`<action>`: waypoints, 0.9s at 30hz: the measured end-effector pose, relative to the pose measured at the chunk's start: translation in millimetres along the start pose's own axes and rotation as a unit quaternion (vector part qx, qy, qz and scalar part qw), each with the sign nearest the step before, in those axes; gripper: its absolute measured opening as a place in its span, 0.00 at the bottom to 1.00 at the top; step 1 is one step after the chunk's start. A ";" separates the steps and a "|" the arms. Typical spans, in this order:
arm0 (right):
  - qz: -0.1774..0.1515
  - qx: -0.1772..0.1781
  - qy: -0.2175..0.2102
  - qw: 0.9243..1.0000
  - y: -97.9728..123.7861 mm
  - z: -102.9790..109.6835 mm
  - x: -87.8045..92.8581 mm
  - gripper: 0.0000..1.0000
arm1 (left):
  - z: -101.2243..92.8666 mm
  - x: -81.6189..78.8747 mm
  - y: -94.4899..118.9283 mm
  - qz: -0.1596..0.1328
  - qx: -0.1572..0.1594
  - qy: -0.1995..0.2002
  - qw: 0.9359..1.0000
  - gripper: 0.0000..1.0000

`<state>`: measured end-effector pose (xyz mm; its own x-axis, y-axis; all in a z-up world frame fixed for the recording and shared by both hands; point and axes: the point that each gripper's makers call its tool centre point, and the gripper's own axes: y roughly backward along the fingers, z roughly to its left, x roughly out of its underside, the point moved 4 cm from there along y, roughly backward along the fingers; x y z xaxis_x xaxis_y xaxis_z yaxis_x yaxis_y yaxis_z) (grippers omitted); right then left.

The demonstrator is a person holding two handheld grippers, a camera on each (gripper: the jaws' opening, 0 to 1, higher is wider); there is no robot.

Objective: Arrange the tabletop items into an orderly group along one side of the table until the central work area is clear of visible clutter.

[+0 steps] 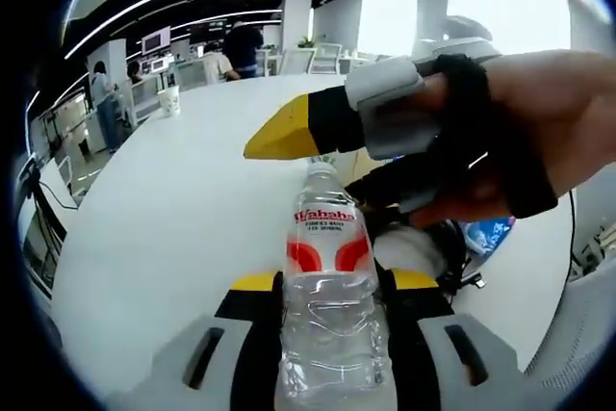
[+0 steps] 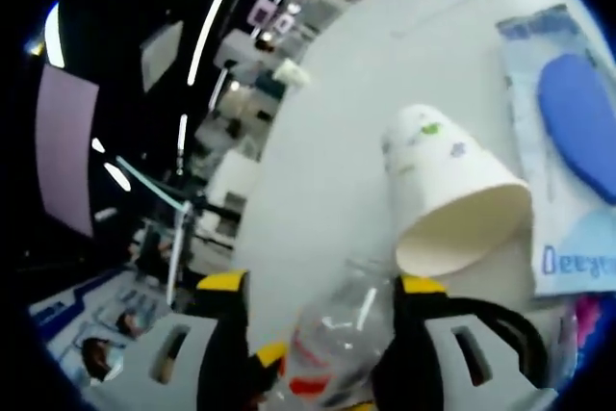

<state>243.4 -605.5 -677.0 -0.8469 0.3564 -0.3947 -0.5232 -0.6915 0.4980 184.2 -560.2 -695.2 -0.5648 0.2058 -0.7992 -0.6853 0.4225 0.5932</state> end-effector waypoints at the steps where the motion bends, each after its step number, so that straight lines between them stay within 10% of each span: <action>1: -0.001 0.002 0.001 1.000 0.1 -0.1 1.1 0.54 | 0.7 0.2 -0.1 -0.001 0.000 0.002 1.000 0.40; 16: -0.035 0.035 -0.060 0.997 -9.5 -21.6 -11.1 0.25 | 0.8 1.0 4.3 -0.013 0.000 0.001 1.000 0.38; 27: -0.082 -0.010 0.024 0.996 13.2 15.1 -17.8 0.20 | 3.9 -7.6 11.2 -0.026 -0.005 -0.011 1.000 0.37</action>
<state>250.1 -611.4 -651.7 -0.7449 0.4358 -0.5052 -0.6513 -0.6394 0.4087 182.6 -553.6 -682.8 -0.5184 0.2045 -0.8303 -0.7180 0.4234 0.5525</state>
